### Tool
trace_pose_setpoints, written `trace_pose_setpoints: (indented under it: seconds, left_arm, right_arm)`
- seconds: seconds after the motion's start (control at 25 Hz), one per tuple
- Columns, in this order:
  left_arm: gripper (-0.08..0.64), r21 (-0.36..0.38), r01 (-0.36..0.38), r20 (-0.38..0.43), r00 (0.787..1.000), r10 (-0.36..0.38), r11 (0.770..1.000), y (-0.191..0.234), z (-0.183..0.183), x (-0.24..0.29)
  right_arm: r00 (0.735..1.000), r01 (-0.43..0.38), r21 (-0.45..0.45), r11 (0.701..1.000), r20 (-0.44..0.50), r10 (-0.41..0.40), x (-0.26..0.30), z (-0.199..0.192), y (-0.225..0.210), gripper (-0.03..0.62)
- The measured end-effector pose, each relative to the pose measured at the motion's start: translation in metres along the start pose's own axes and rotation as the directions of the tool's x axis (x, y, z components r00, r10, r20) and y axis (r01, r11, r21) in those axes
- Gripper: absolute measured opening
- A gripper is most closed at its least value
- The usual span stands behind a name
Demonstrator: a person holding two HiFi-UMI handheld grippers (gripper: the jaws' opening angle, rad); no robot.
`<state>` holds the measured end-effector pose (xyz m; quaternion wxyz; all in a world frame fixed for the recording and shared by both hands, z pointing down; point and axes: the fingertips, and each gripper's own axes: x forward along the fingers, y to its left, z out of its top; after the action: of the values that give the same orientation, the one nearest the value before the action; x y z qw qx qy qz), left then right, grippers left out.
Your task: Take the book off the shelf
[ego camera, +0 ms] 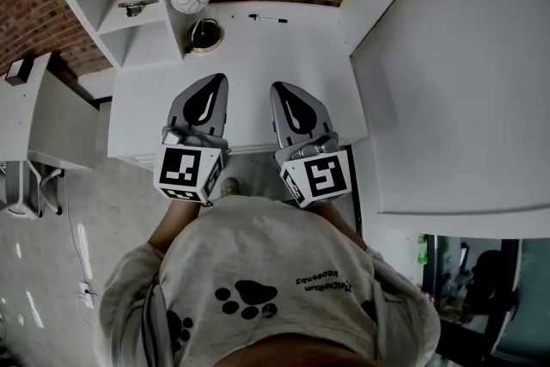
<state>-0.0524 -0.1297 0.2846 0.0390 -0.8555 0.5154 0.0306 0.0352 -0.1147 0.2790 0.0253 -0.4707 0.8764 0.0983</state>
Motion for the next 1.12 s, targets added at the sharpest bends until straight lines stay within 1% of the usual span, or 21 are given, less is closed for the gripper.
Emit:
trace_pose_setpoints:
  seconds: [0.32, 0.48, 0.64, 0.8, 0.96, 1.12]
  left_arm:
    - [0.009, 0.008, 0.054, 0.022, 0.998, -0.054, 0.998, 0.039, -0.006, 0.041]
    - [0.009, 0.019, 0.081, 0.034, 0.996, -0.082, 0.997, 0.047, -0.008, 0.053]
    - [0.01, 0.006, 0.099, 0.032, 0.995, -0.099, 0.995, 0.05, -0.014, 0.06]
    - [0.009, -0.004, 0.1, 0.026, 0.995, -0.1, 0.995, 0.052, -0.02, 0.066]
    - [0.01, -0.014, 0.093, 0.02, 0.995, -0.093, 0.996, 0.056, -0.023, 0.071]
    - [0.011, -0.007, 0.073, 0.038, 0.997, -0.073, 0.997, 0.065, -0.017, 0.082]
  right_arm:
    - [1.0, 0.021, -0.028, 0.999, 0.019, -0.02, 0.056, -0.006, -0.006, 0.017]
    - [0.999, 0.04, -0.034, 0.999, 0.025, -0.039, 0.068, -0.01, -0.01, 0.017]
    - [0.999, 0.052, -0.031, 0.998, 0.013, -0.051, 0.075, -0.018, -0.013, 0.017]
    - [0.999, 0.048, -0.024, 0.999, -0.002, -0.048, 0.081, -0.027, -0.018, 0.017]
    - [0.999, 0.037, -0.027, 0.999, -0.002, -0.037, 0.09, -0.028, -0.023, 0.017]
    - [1.0, 0.016, -0.033, 0.999, 0.011, -0.015, 0.107, -0.025, -0.028, 0.017]
